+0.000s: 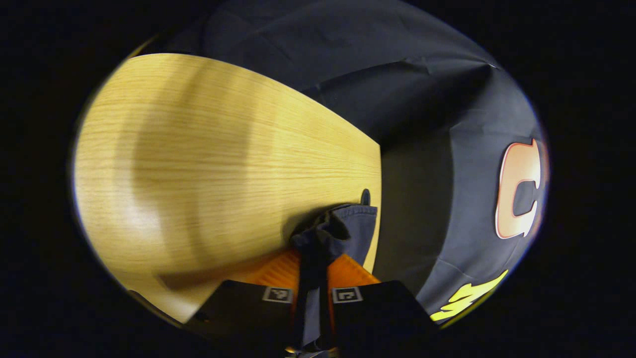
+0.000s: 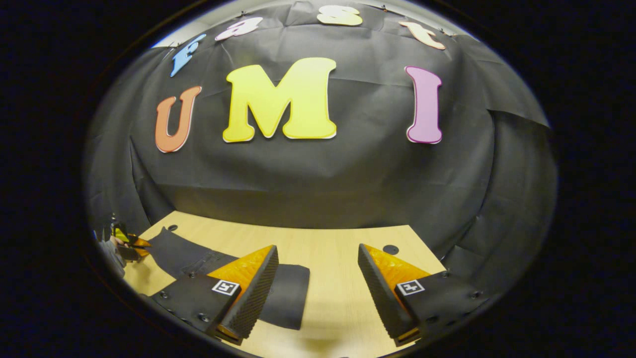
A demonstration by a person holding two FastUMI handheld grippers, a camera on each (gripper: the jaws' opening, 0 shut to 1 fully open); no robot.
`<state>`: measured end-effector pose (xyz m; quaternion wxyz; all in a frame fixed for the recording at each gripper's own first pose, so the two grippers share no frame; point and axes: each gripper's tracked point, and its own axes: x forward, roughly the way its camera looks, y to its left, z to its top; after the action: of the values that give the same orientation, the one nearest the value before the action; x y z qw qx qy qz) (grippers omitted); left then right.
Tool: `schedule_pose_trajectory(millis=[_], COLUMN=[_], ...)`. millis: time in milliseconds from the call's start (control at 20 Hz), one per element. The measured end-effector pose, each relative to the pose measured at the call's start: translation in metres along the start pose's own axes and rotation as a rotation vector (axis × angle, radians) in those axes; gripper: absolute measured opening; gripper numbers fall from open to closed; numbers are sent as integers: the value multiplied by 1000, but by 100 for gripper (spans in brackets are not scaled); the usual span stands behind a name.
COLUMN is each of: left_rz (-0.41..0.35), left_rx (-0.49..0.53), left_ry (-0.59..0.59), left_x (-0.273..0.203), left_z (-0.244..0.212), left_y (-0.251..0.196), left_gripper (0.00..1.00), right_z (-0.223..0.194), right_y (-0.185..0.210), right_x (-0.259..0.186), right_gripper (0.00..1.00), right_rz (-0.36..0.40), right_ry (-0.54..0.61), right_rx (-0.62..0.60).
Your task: Grasp the waist and the cuffs of the jeans and fold them to make the two legs overlap; first hold the waist and fold one-third of the jeans toward the cuffs, then hold the cuffs and fold the remaining one-third in the same direction to finish folding.
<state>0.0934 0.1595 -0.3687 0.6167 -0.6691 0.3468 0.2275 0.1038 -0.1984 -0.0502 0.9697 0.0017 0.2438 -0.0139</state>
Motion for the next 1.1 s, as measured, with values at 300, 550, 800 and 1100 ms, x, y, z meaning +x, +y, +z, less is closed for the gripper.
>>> schedule_pose_trajectory(millis=[300,550,800,1100], left_rz=[-15,-100,-252,-369], left_rx=[116,314,484,666], left_ry=[-43,-99,-139,-114], left_x=[-13,-48,-96,-122], left_z=[-2,-22,-71,-165], left_y=[-14,-61,-142,-201], left_gripper=[4,4,3,3], right_z=[4,8,9,3], right_y=[-2,-11,-32,-66], right_x=[-5,-16,-33,-60], right_gripper=[99,99,99,99], right_rz=[9,9,-5,-37], right_ry=[-7,-25,-39,-47], right_rx=[-16,-3,16,51])
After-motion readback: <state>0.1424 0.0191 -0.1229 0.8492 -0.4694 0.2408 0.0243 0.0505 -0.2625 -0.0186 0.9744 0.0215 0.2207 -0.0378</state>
